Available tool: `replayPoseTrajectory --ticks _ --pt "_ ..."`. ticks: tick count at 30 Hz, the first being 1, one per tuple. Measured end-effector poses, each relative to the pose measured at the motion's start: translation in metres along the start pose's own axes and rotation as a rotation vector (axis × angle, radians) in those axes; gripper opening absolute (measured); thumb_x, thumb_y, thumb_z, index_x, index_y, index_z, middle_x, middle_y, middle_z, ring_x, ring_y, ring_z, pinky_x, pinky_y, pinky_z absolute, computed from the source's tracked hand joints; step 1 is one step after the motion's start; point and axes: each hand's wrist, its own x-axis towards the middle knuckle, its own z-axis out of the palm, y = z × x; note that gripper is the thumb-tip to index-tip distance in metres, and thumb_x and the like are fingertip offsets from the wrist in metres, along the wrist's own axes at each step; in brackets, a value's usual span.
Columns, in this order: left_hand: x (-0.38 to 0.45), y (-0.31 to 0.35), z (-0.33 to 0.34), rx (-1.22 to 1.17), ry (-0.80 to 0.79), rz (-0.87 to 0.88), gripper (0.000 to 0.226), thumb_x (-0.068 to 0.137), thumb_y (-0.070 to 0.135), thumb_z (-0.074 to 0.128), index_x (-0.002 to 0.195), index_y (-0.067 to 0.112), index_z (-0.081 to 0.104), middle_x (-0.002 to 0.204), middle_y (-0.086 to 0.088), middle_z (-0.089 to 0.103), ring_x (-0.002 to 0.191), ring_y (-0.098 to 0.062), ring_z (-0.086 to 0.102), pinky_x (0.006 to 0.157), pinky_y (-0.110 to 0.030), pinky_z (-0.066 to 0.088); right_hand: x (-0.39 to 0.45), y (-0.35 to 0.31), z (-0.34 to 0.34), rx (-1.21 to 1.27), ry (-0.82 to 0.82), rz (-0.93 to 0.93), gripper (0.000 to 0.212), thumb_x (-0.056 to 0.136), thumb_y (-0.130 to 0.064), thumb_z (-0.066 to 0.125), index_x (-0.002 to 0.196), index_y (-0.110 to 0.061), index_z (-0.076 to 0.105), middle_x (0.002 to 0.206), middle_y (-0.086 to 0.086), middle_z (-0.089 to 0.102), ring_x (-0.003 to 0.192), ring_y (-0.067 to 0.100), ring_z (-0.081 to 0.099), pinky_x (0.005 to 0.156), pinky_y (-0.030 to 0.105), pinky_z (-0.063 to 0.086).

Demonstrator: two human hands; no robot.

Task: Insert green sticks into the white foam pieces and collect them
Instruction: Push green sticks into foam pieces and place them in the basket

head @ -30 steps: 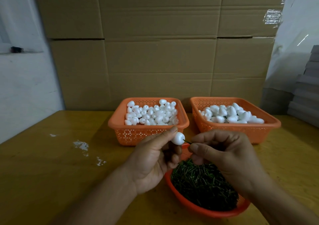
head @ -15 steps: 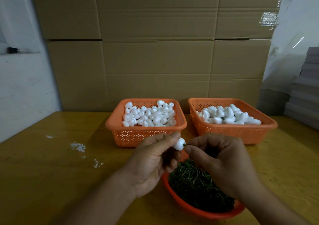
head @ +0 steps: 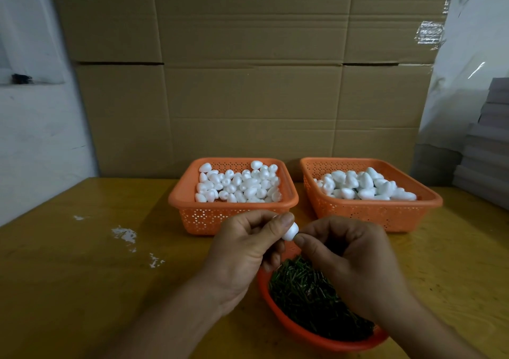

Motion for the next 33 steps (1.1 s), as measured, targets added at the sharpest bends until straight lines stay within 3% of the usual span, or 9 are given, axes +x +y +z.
replayPoseTrajectory --ticks 8,13,19,28,33 --pt "-0.0017 -0.0015 0.0005 0.065 -0.019 0.074 0.020 0.078 0.039 0.072 0.081 0.020 0.078 0.063 -0.001 0.057 0.056 -0.011 0.053 0.051 -0.019 0.042 0.0008 0.0000 0.0017 0.118 -0.011 0.059 0.009 0.084 -0.015 0.077 0.079 -0.022 0.078 0.064 0.002 0.072 0.052 0.009 0.064 0.051 0.023 0.052" --pt "-0.0046 -0.0029 0.0033 0.213 -0.026 0.179 0.023 0.090 0.043 0.063 0.081 0.024 0.072 0.061 0.003 0.053 0.057 -0.007 0.051 0.054 -0.015 0.042 -0.0005 -0.0009 0.0042 0.113 0.017 0.064 0.008 0.083 -0.017 0.078 0.077 -0.022 0.077 0.064 0.001 0.072 0.052 0.014 0.064 0.051 0.035 0.054" --pt "-0.0050 -0.0062 0.0049 0.346 -0.016 0.259 0.024 0.095 0.045 0.056 0.080 0.028 0.065 0.057 0.007 0.053 0.055 -0.005 0.052 0.056 -0.018 0.042 -0.0026 -0.0050 0.0056 0.123 0.021 0.056 0.020 0.076 -0.040 0.071 0.076 -0.021 0.075 0.062 0.003 0.071 0.050 0.016 0.065 0.049 0.036 0.055" --pt "-0.0042 -0.0075 0.0052 0.288 0.001 0.258 0.029 0.093 0.052 0.059 0.078 0.027 0.065 0.057 0.005 0.054 0.054 -0.010 0.054 0.053 -0.017 0.043 0.0012 -0.0018 0.0063 0.302 -0.043 0.113 0.021 0.078 -0.032 0.071 0.080 -0.012 0.075 0.069 0.011 0.073 0.054 0.020 0.066 0.052 0.025 0.053" --pt "-0.0046 -0.0050 0.0059 0.198 -0.002 0.232 0.034 0.093 0.060 0.055 0.094 0.030 0.070 0.059 -0.002 0.053 0.050 -0.012 0.052 0.046 -0.015 0.038 0.0062 0.0001 0.0040 0.358 -0.023 0.173 0.019 0.081 -0.021 0.072 0.084 -0.002 0.073 0.068 0.014 0.072 0.053 0.019 0.063 0.051 0.025 0.053"
